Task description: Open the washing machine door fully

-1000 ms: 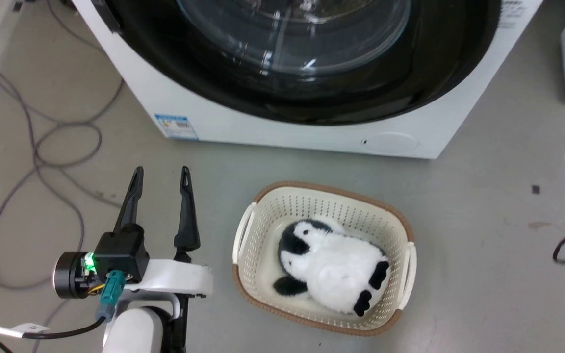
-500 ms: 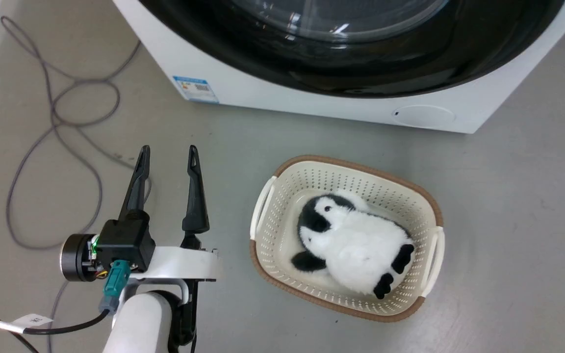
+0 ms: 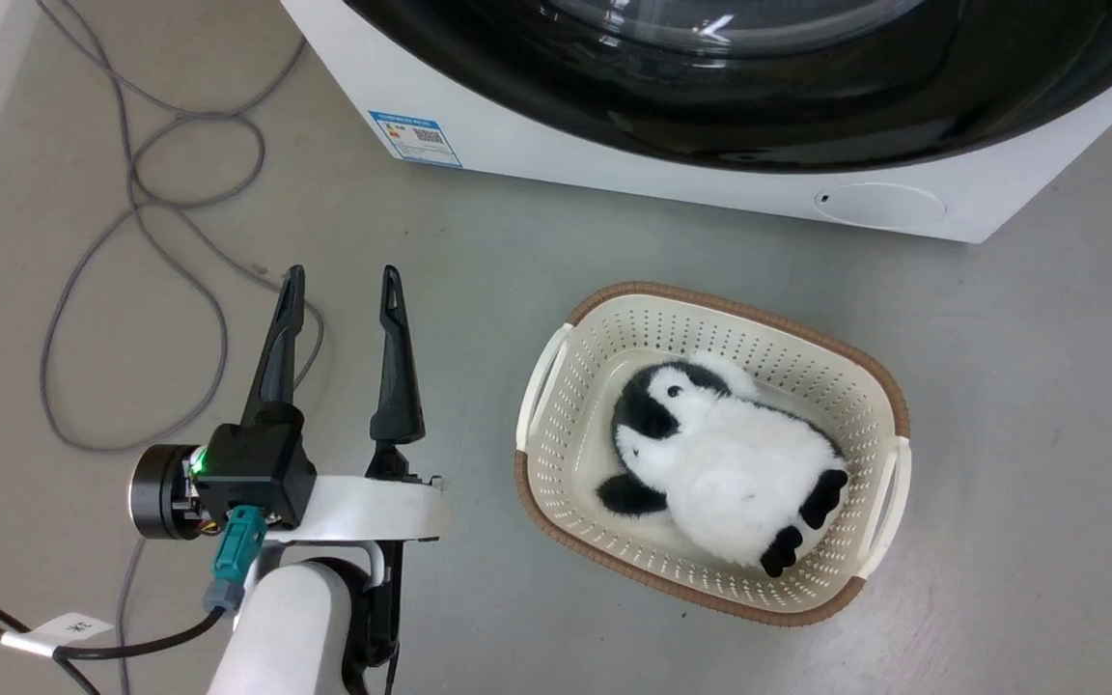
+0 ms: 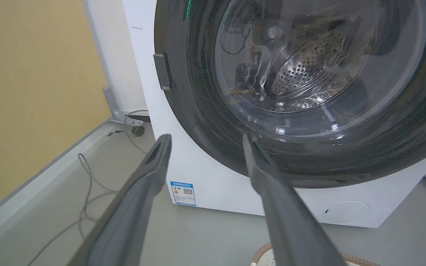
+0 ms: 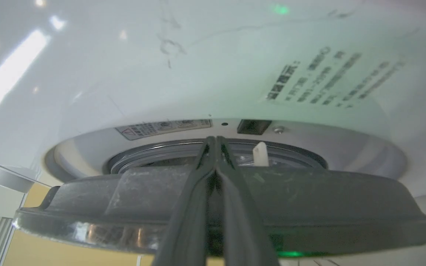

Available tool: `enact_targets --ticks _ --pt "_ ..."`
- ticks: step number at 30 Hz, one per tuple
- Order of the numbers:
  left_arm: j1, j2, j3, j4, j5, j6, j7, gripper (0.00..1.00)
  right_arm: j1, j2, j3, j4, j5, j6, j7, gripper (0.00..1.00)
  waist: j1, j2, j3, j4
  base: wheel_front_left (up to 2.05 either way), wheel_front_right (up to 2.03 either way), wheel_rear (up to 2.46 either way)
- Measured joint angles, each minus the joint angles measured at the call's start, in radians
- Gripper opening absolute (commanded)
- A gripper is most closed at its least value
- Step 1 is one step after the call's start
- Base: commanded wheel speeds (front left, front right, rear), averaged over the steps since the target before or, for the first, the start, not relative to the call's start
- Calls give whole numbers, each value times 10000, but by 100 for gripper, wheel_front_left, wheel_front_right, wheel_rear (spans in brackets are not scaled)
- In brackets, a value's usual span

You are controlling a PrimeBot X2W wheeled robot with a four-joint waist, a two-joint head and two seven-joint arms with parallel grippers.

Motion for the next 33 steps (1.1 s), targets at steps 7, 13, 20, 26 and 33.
enact_targets --ticks 7,13,20,26,33 --pt "-3 0 15 65 4 -4 -2 100 266 -69 389 -293 -90 -10 748 0 -1 0 -212 -98 0 0 0" --pt "43 0 109 165 19 -15 -2 100 848 23 560 -648 -104 -10 1114 0 -1 0 -582 -238 0 0 0" --pt "359 0 303 242 111 -36 -2 100 1797 234 830 -1177 -138 -4 1544 0 -1 0 -1064 -491 0 0 0" --pt "663 -2 510 368 282 -213 -2 100 2663 546 1181 -1751 -140 -2 2033 0 -1 0 -1499 -785 0 0 0" --pt "1047 0 727 516 472 -439 -2 100 3603 882 1595 -2500 -196 -2 2479 0 -2 0 -2056 -1067 0 0 0"
